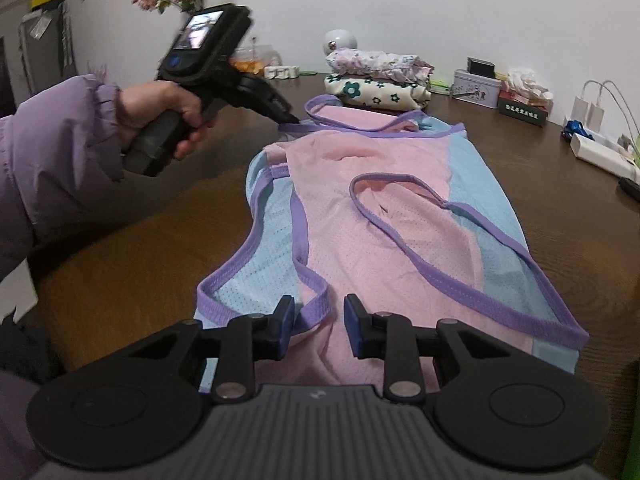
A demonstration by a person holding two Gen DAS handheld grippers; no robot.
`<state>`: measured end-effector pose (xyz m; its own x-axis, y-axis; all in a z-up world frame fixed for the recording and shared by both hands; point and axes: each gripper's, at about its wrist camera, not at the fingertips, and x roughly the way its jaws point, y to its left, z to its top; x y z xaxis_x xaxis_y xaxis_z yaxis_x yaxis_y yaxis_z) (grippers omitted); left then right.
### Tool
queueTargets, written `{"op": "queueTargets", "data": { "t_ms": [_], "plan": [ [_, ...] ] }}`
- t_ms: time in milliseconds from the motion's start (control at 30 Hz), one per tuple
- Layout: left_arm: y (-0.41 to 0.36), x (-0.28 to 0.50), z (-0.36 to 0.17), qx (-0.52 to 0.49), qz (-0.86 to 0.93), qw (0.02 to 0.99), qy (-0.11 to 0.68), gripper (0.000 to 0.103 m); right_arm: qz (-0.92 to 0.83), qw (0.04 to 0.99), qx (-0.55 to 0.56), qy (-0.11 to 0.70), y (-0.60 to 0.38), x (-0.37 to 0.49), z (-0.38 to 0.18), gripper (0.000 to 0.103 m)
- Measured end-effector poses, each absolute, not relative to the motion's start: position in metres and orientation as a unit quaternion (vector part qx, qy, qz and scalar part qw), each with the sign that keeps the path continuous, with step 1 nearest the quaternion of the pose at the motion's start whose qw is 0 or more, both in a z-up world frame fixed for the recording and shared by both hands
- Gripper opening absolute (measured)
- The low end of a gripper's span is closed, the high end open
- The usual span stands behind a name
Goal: Fold clothes
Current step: 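Lower the garment flat onto the table and open both grippers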
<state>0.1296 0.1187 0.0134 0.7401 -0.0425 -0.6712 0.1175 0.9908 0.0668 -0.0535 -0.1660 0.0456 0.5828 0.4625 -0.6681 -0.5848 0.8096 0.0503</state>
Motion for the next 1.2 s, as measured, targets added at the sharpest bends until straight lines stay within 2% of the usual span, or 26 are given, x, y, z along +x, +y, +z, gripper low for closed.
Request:
{"op": "queueTargets", "data": {
  "t_ms": [133,267,400,500,533,600,667,800,967,1100,1133,1167,1200],
  "plan": [
    [0.17,0.066,0.023,-0.014,-0.003,0.936,0.351,0.0,0.314,0.876,-0.109,0.35,-0.18,-0.063,0.047,0.028],
    [0.198,-0.032,0.04,-0.08,0.009,0.943,0.323,0.0,0.309,0.875,-0.125,0.352,-0.192,-0.071,0.049,0.028],
    [0.195,-0.127,0.049,-0.088,0.02,0.948,0.305,0.0,0.297,0.879,-0.117,0.353,-0.205,-0.073,0.05,0.028],
    [0.201,-0.162,0.05,-0.097,0.026,0.946,0.308,0.002,0.252,0.891,-0.12,0.357,-0.208,-0.075,0.052,0.028],
    [0.206,-0.164,0.054,-0.094,0.033,0.946,0.308,0.003,0.232,0.897,-0.121,0.357,-0.209,-0.075,0.053,0.032],
    [0.22,-0.164,0.065,-0.099,0.051,0.95,0.292,0.014,0.214,0.908,-0.103,0.344,-0.214,-0.08,0.058,0.035],
    [0.223,-0.158,0.078,-0.091,0.044,0.957,0.273,0.024,0.23,0.917,-0.064,0.319,-0.222,-0.085,0.066,0.046],
    [0.195,-0.132,0.085,-0.037,-0.031,0.96,0.274,0.048,0.237,0.925,-0.01,0.297,-0.218,-0.08,0.076,0.046],
    [0.141,-0.086,0.058,0.051,-0.107,0.935,0.335,0.049,0.253,0.915,-0.008,0.316,-0.192,-0.068,0.066,0.046],
    [0.124,-0.045,0.045,0.064,-0.092,0.925,0.363,0.049,0.254,0.908,-0.032,0.332,-0.173,-0.069,0.053,0.046],
    [0.126,-0.036,0.043,0.065,-0.087,0.923,0.368,0.048,0.255,0.906,-0.039,0.335,-0.169,-0.069,0.051,0.046],
    [0.129,-0.028,0.041,0.067,-0.083,0.922,0.371,0.039,0.256,0.905,-0.045,0.338,-0.166,-0.07,0.049,0.046],
    [0.134,-0.024,0.04,0.067,-0.083,0.923,0.37,0.0,0.257,0.903,-0.052,0.341,-0.162,-0.072,0.047,0.046]
  ]
}}
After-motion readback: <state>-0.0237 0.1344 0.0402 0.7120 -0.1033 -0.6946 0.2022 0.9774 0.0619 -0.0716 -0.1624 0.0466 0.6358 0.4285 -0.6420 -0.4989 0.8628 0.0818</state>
